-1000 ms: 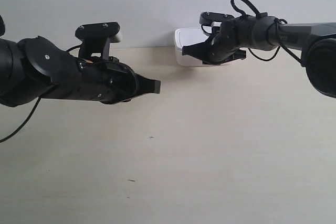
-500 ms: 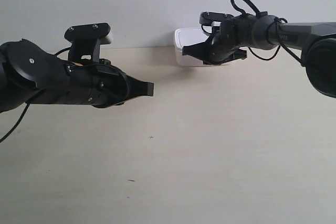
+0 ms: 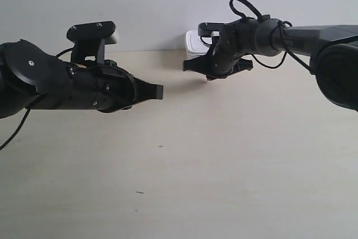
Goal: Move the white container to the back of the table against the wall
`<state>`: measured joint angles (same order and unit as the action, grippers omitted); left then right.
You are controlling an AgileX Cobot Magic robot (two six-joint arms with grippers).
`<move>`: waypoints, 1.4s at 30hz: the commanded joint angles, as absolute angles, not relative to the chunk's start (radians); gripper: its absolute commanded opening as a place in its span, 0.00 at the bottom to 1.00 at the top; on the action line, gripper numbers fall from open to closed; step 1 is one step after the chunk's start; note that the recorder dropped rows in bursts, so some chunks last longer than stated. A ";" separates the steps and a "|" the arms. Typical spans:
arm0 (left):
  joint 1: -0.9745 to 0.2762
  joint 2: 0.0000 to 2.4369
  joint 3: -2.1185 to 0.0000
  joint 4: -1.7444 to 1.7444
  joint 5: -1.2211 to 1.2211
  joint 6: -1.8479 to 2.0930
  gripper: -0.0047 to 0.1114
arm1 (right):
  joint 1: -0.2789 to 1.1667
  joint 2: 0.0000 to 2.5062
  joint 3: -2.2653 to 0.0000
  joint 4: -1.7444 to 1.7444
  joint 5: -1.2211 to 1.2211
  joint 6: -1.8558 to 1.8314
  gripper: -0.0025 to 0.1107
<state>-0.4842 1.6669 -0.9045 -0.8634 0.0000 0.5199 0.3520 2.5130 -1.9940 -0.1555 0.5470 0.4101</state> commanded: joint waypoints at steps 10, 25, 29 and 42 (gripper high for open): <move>-0.483 1.549 -0.768 -0.885 -0.025 0.518 0.04 | 0.349 2.194 -1.542 -0.272 0.315 0.562 0.02; -0.490 1.186 -0.531 -0.982 0.091 0.517 0.04 | 0.349 1.536 -0.906 -0.269 0.169 0.586 0.02; -0.490 1.056 -0.471 -0.982 0.133 0.517 0.04 | 0.349 1.352 -0.790 -0.267 0.176 0.586 0.02; -0.490 0.797 -0.275 -1.038 0.205 0.517 0.04 | 0.349 0.834 -0.550 -0.265 0.250 0.569 0.02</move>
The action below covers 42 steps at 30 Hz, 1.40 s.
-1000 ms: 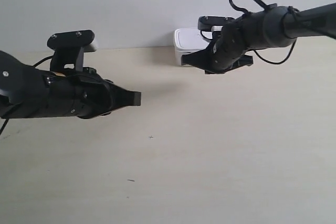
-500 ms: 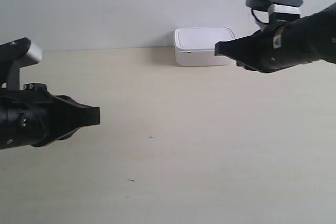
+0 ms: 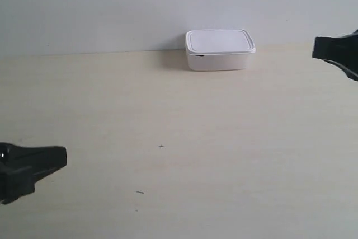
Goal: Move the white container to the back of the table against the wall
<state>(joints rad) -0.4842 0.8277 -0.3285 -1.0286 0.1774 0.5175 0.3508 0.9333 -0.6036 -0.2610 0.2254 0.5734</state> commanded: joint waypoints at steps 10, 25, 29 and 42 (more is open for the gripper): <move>-0.490 0.713 -0.155 -1.080 0.102 0.515 0.04 | 0.349 0.551 -0.400 -0.260 0.334 0.595 0.02; -0.490 0.672 -0.060 -1.111 -0.161 0.480 0.04 | 0.349 0.221 -0.328 -0.136 0.481 0.594 0.02; -0.490 0.672 -0.026 -1.111 -0.228 0.428 0.04 | 0.349 0.219 -0.328 -0.038 0.561 0.606 0.02; -0.490 0.672 0.000 -1.102 -0.092 0.369 0.04 | 0.349 0.219 -0.328 0.220 0.549 0.606 0.02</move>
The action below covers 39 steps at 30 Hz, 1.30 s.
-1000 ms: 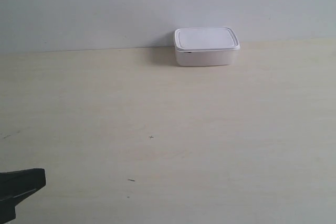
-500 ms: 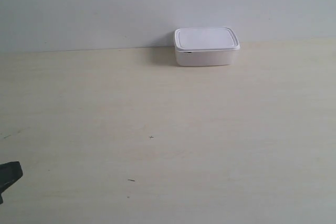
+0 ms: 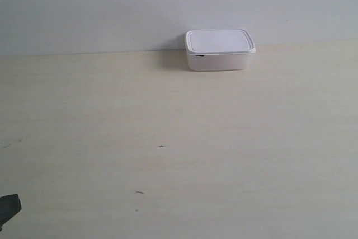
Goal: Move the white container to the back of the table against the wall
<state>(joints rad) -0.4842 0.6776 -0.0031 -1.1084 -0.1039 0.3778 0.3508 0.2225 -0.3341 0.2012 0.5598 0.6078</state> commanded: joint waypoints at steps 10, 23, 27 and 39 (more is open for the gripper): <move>-0.490 0.649 0.000 -1.102 -0.092 0.369 0.04 | 0.349 0.217 -0.328 0.220 0.552 0.604 0.02; -0.348 0.382 0.000 -1.102 -0.094 0.369 0.04 | 0.349 0.147 -0.293 0.222 0.549 0.604 0.02; -0.244 0.278 0.000 -1.098 -0.094 0.369 0.04 | 0.349 0.127 -0.270 0.222 0.557 0.604 0.02; 0.159 0.000 0.000 -1.076 -0.094 0.369 0.04 | 0.349 0.123 -0.270 0.222 0.562 0.604 0.02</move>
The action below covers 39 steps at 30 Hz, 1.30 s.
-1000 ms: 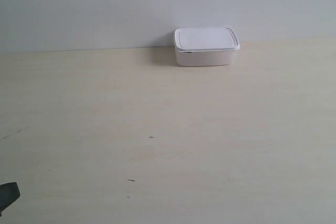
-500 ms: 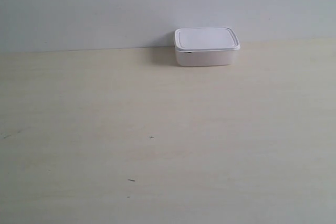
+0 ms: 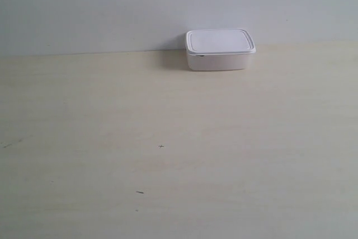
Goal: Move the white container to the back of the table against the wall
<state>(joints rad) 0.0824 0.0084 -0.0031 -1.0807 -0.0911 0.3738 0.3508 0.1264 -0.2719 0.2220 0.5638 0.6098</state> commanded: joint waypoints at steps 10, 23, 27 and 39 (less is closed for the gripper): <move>0.175 0.000 0.000 -1.076 -0.094 0.369 0.04 | 0.349 0.123 -0.270 0.222 0.558 0.604 0.02; 0.175 0.000 0.000 -1.076 -0.094 0.369 0.04 | 0.349 0.077 -0.223 -0.133 0.302 0.602 0.02; 0.175 0.000 0.000 -1.030 -0.092 0.369 0.04 | 0.349 0.066 -0.132 -0.304 0.106 0.602 0.02; 0.175 0.000 0.000 -0.727 -0.082 0.369 0.04 | 0.349 0.066 0.000 -0.479 -0.090 0.602 0.02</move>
